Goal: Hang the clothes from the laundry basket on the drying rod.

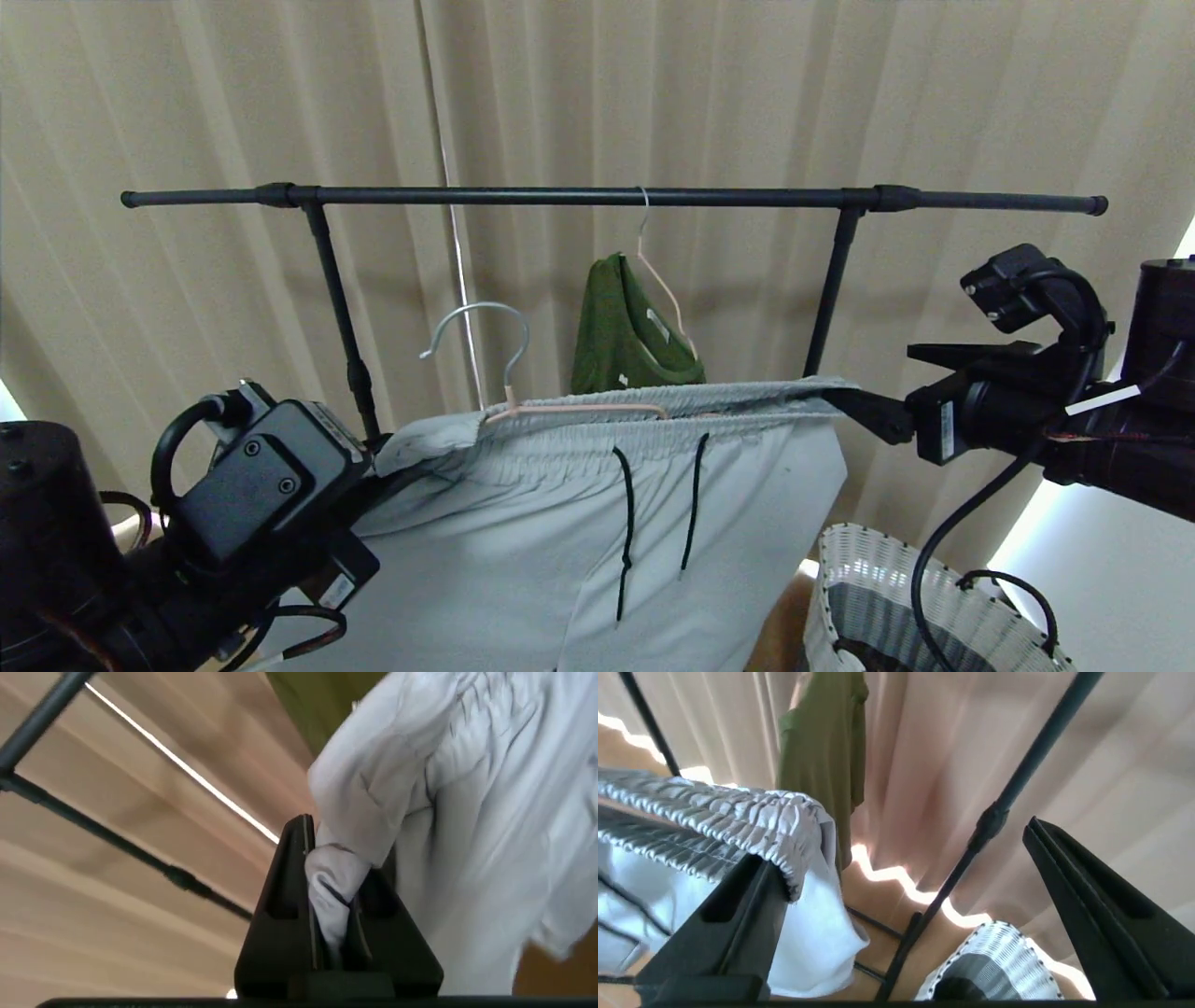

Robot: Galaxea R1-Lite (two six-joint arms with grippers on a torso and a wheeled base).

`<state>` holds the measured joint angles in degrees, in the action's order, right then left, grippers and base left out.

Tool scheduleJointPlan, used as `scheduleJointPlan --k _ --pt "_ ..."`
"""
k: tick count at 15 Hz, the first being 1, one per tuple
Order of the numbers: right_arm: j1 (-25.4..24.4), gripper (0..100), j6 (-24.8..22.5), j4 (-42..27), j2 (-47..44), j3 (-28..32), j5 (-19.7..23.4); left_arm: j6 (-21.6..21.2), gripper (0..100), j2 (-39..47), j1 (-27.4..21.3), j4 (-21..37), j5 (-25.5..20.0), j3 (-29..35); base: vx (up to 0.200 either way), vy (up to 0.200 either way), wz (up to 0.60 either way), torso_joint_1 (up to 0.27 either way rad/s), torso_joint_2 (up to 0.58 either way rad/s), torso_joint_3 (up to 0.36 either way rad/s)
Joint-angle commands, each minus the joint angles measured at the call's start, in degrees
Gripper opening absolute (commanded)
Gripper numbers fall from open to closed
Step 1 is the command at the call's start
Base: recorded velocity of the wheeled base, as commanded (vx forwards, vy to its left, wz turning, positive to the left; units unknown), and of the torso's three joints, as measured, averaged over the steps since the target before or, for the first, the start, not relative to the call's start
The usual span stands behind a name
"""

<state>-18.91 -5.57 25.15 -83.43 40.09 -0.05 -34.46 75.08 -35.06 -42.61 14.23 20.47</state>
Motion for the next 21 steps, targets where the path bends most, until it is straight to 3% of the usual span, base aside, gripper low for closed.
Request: scheduleJointPlan --k 1,4,6,9,16,19,21 --pt "-1.9 100 0.0 0.0 1.2 -0.1 0.3 -1.3 0 0.6 1.4 0.1 0.0 -0.9 0.0 0.0 0.0 0.0 0.0 0.0" --pt "-6.0 100 0.0 0.0 2.8 -2.3 0.5 -1.3 0 1.4 1.7 -0.1 0.3 0.6 0.0 0.0 0.0 0.0 0.0 0.0" --pt "-12.7 100 0.0 0.0 5.9 -5.2 0.8 4.6 0 1.8 1.6 -0.1 0.5 2.3 0.0 0.0 0.0 0.0 0.0 0.0" --pt "-18.8 100 -2.5 0.1 8.5 -8.4 0.8 8.4 0 2.3 1.2 -0.1 0.8 3.4 0.0 0.0 0.0 0.0 0.0 0.0" --pt "-19.1 100 -9.1 0.8 8.6 -9.9 4.5 9.0 0 2.9 0.6 -4.5 1.1 3.9 0.0 0.0 0.0 0.0 0.0 0.0" --pt "-19.3 100 -11.0 0.9 8.7 -10.1 5.8 10.3 0 4.2 0.8 -4.5 5.1 6.3 0.0 0.0 0.0 0.0 0.0 0.0" --pt "-19.3 100 -11.0 1.4 8.5 -9.0 6.4 11.3 0 4.8 -0.2 -4.5 5.4 5.6 0.0 0.0 0.0 0.0 0.0 0.0"
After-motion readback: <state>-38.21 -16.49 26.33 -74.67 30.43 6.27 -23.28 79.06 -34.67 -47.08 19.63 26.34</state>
